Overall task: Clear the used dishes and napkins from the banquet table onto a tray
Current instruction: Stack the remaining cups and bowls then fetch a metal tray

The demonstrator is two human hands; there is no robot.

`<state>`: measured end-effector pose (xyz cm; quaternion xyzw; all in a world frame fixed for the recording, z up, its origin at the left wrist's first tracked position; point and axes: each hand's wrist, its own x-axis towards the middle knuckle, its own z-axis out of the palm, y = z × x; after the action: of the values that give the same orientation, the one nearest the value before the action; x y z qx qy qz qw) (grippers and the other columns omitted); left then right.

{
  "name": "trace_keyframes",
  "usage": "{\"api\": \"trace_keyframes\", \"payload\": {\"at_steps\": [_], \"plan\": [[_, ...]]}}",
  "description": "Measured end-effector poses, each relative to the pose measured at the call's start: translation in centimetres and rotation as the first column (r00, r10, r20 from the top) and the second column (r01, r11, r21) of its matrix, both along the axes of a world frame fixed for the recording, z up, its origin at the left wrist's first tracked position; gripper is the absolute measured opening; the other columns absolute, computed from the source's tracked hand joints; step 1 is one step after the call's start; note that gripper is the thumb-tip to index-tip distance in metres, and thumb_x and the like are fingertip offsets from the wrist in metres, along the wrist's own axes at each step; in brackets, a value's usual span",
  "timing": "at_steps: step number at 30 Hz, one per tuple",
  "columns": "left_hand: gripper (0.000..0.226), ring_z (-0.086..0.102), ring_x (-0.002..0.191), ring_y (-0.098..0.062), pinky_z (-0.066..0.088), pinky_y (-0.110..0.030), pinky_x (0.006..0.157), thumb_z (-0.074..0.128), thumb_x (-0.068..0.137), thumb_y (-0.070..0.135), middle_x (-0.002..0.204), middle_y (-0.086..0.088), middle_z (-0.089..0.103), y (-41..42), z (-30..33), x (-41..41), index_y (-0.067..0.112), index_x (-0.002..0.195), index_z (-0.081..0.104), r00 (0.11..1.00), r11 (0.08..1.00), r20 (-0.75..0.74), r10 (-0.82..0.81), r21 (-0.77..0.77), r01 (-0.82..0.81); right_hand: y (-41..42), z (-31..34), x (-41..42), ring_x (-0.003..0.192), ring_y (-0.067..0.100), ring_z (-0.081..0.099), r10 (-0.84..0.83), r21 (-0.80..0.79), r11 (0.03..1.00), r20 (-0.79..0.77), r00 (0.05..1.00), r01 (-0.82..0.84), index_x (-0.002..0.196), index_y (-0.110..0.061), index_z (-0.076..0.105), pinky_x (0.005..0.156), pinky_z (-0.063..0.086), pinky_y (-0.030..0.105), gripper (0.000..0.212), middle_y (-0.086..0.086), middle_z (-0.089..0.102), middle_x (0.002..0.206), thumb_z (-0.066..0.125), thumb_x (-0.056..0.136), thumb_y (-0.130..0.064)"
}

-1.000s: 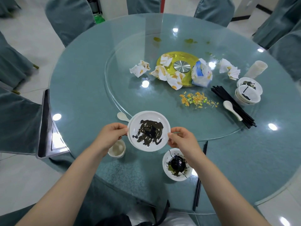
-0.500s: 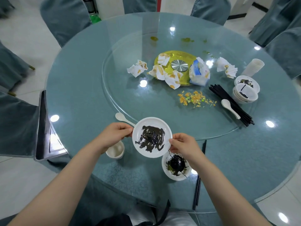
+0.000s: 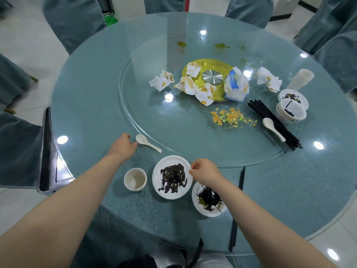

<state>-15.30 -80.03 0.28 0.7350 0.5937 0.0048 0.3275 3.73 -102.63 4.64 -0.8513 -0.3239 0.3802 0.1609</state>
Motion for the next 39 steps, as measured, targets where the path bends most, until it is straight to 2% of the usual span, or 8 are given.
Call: {"api": "trace_keyframes", "payload": {"at_steps": [2, 5, 14, 19, 24, 28, 34, 39], "plan": [[0.053, 0.055, 0.118, -0.030, 0.041, -0.037, 0.095, 0.055, 0.095, 0.034, 0.125, -0.009, 0.061, 0.3, -0.8, 0.5, 0.010, 0.140, 0.040, 1.000, 1.000, 0.013, 0.024, -0.011, -0.024, 0.2, -0.6, -0.3, 0.087, 0.028, 0.066, 0.032, -0.043, 0.999, 0.034, 0.999, -0.031, 0.091, -0.006, 0.069, 0.064, 0.044, 0.027, 0.019, 0.011, 0.072, 0.086, 0.055, 0.082, -0.014], [0.051, 0.053, 0.120, -0.033, 0.040, -0.038, 0.098, 0.054, 0.096, 0.036, 0.130, -0.012, 0.058, 0.8, -1.4, 1.0, 0.010, 0.139, 0.042, 0.999, 0.998, 0.015, 0.050, -0.033, -0.049, 0.4, -1.2, -0.6, 0.091, 0.031, 0.065, 0.064, -0.058, 0.997, 0.067, 0.996, -0.060, 0.093, -0.002, 0.067, 0.066, 0.052, 0.036, 0.022, 0.015, 0.071, 0.091, 0.053, 0.079, -0.011], [0.022, 0.058, 0.107, -0.032, 0.041, -0.033, 0.084, 0.053, 0.096, 0.024, 0.115, -0.012, 0.064, 1.3, -2.5, 2.1, 0.010, 0.112, 0.059, 0.998, 0.999, 0.047, 0.047, 0.015, -0.048, 0.4, -1.3, -0.4, 0.093, 0.028, 0.064, 0.235, -0.037, 0.972, 0.222, 0.946, -0.233, 0.097, -0.013, 0.069, 0.084, 0.052, 0.038, 0.023, 0.005, 0.072, 0.095, 0.051, 0.088, -0.022], [0.015, 0.059, 0.097, -0.029, 0.041, -0.033, 0.078, 0.054, 0.095, 0.027, 0.103, -0.009, 0.066, 1.3, -2.6, 2.2, 0.013, 0.100, 0.059, 0.995, 0.998, 0.071, 0.067, -0.026, -0.065, -0.1, -1.6, 1.8, 0.122, 0.024, 0.047, 0.121, 0.077, 0.984, 0.377, 0.918, -0.161, 0.128, -0.015, 0.055, 0.104, 0.035, 0.035, 0.037, 0.003, 0.057, 0.129, 0.050, 0.092, -0.022], [0.012, 0.063, 0.091, -0.028, 0.045, -0.033, 0.077, 0.058, 0.092, 0.026, 0.094, -0.009, 0.070, 1.4, -2.4, 2.3, 0.016, 0.087, 0.063, 0.994, 0.997, 0.092, 0.063, -0.042, -0.059, -0.5, -2.4, 4.1, 0.140, 0.027, 0.028, 0.193, -0.154, 0.977, 0.377, 0.906, -0.145, 0.144, -0.009, 0.033, 0.115, 0.024, 0.041, 0.057, 0.009, 0.031, 0.153, 0.048, 0.091, -0.024], [0.013, 0.064, 0.086, -0.027, 0.046, -0.033, 0.072, 0.058, 0.088, 0.022, 0.086, -0.006, 0.070, 1.2, -2.4, 2.2, 0.017, 0.080, 0.065, 0.990, 0.993, 0.110, 0.091, -0.084, -0.082, -0.3, -2.7, 4.5, 0.136, 0.028, 0.032, 0.274, -0.211, 0.955, 0.368, 0.889, -0.207, 0.135, -0.005, 0.039, 0.113, 0.026, 0.042, 0.048, 0.013, 0.037, 0.146, 0.044, 0.091, -0.024], [0.006, 0.065, 0.080, -0.024, 0.050, -0.035, 0.073, 0.060, 0.084, 0.021, 0.081, -0.002, 0.071, 1.1, -1.2, 0.4, 0.019, 0.081, 0.064, 0.968, 0.989, 0.204, 0.144, -0.068, -0.133, 0.1, -2.8, 4.6, 0.144, 0.026, 0.021, 0.360, -0.255, 0.925, 0.355, 0.863, -0.281, 0.139, -0.004, 0.035, 0.118, 0.018, 0.041, 0.049, 0.014, 0.025, 0.155, 0.038, 0.094, -0.023], [0.006, 0.065, 0.073, -0.023, 0.049, -0.032, 0.066, 0.061, 0.083, 0.024, 0.074, 0.007, 0.070, 0.6, 0.0, -1.0, 0.021, 0.078, 0.062, 0.948, 0.987, 0.274, 0.162, -0.058, -0.151, 1.0, -2.9, 3.8, 0.136, 0.026, 0.032, 0.377, -0.238, 0.922, 0.380, 0.845, -0.305, 0.132, -0.005, 0.042, 0.115, 0.024, 0.040, 0.044, 0.013, 0.038, 0.145, 0.039, 0.091, -0.022]]}}
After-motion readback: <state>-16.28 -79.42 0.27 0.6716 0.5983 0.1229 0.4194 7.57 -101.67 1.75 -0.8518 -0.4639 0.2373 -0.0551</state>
